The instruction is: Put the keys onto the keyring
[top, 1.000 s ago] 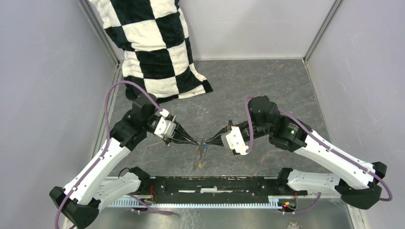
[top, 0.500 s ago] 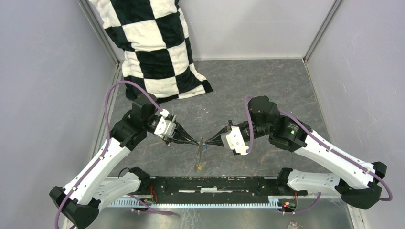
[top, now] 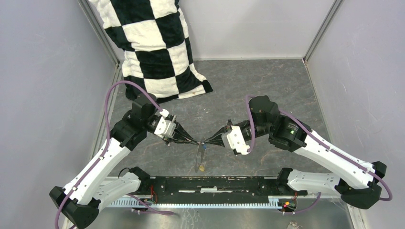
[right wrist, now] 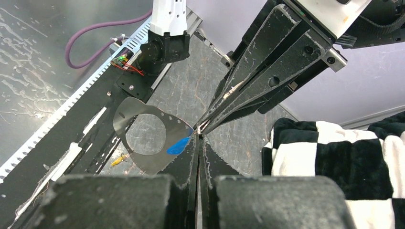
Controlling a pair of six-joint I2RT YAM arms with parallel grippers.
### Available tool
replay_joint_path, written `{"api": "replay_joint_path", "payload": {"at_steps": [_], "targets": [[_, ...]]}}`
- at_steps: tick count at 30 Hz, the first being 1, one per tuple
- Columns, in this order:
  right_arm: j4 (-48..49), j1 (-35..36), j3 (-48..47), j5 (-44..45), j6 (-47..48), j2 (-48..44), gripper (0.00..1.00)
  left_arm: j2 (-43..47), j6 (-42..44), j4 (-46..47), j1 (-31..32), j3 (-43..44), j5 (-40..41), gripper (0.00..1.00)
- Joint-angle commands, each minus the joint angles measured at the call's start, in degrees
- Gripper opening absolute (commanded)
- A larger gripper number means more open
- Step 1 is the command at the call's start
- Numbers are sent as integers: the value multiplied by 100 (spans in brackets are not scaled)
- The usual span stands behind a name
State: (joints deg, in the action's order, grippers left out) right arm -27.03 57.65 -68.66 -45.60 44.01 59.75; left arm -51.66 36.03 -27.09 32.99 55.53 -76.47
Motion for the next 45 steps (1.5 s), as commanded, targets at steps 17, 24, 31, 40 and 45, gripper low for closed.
{"api": "replay_joint_path", "payload": {"at_steps": [17,24,31,40,45], "targets": [[412,61,17,-212,-135,68,1,79,-158,206,17,160,18,2],[640,68,102,-264,-266,42,1,93,-149,228,20,151,39,2],[669,73,175,-216,-279,90,1,101,-149,238,19,143,44,2],[846,71,497,552,-384,-375,0,164,-175,244,22,85,36,2],[640,67,582,768,-358,-643,0,181,-184,240,20,64,29,2]]}}
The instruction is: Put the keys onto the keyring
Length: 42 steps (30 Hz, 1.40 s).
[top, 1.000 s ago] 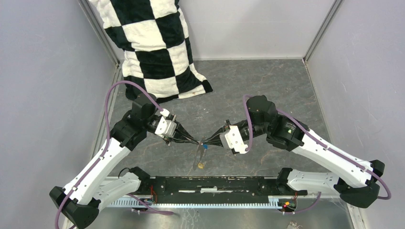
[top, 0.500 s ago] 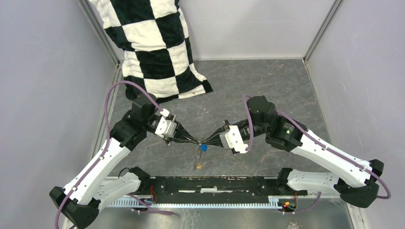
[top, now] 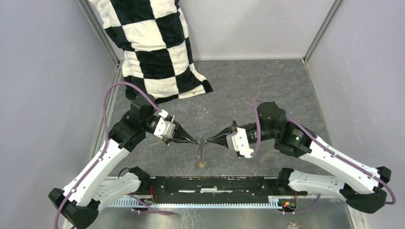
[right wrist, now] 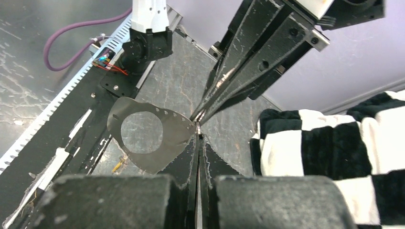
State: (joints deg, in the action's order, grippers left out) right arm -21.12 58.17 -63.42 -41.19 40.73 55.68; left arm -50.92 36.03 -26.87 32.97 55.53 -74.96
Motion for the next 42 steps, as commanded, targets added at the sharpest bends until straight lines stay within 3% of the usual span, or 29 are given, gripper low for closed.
{"api": "replay_joint_path", "payload": {"at_steps": [1,13,42], "targets": [[43,14,93,358,-38,-261,0,104,-184,220,20,68,-124,2],[10,15,-74,65,79,153,0,97,-211,216,23,116,-118,2],[-50,15,-186,-157,207,140,0,0,-413,201,18,127,196,2]]}}
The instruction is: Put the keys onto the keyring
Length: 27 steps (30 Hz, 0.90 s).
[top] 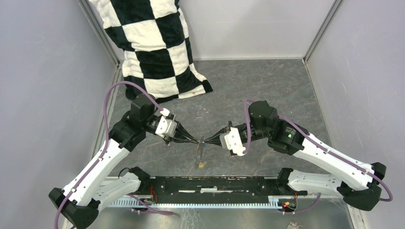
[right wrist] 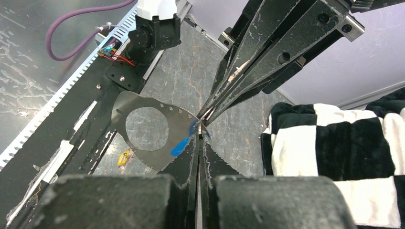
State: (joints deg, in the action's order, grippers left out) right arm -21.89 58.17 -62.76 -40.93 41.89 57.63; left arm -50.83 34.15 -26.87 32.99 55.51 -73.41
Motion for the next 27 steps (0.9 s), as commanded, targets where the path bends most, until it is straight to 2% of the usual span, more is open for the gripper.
{"api": "replay_joint_path", "payload": {"at_steps": [1,27], "targets": [[27,18,-256,-200,91,-54,0,-10,-225,201,15,127,38,2],[210,22,-331,-337,26,62,0,36,-277,312,20,73,66,2]]}}
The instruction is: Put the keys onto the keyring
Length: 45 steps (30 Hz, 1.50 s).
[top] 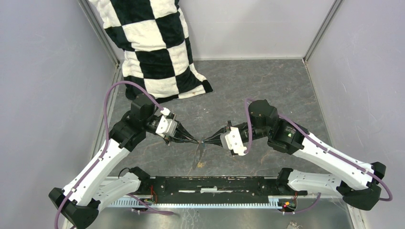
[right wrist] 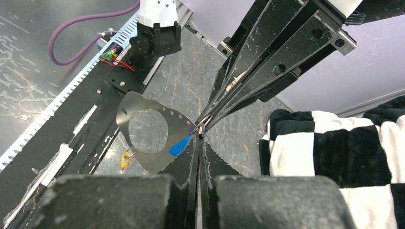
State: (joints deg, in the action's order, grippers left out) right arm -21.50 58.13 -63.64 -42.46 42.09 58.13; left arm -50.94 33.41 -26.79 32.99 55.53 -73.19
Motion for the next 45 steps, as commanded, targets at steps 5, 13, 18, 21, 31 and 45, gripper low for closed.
{"api": "replay_joint_path", "payload": {"at_steps": [5,13,18,21,31,45], "targets": [[310,30,-198,-192,-49,5,1,48,-212,300,17,63,42,2],[415,30,-188,-265,-86,87,1,49,-199,314,14,50,35,2],[439,32,-183,-272,-102,129,0,74,-202,322,15,29,33,2],[510,32,-182,-284,-147,159,0,75,-195,323,16,20,37,2],[734,27,-146,-67,-313,301,1,93,-151,327,20,11,-14,2],[884,32,-264,145,-675,591,1,145,-71,319,23,2,-32,2]]}}
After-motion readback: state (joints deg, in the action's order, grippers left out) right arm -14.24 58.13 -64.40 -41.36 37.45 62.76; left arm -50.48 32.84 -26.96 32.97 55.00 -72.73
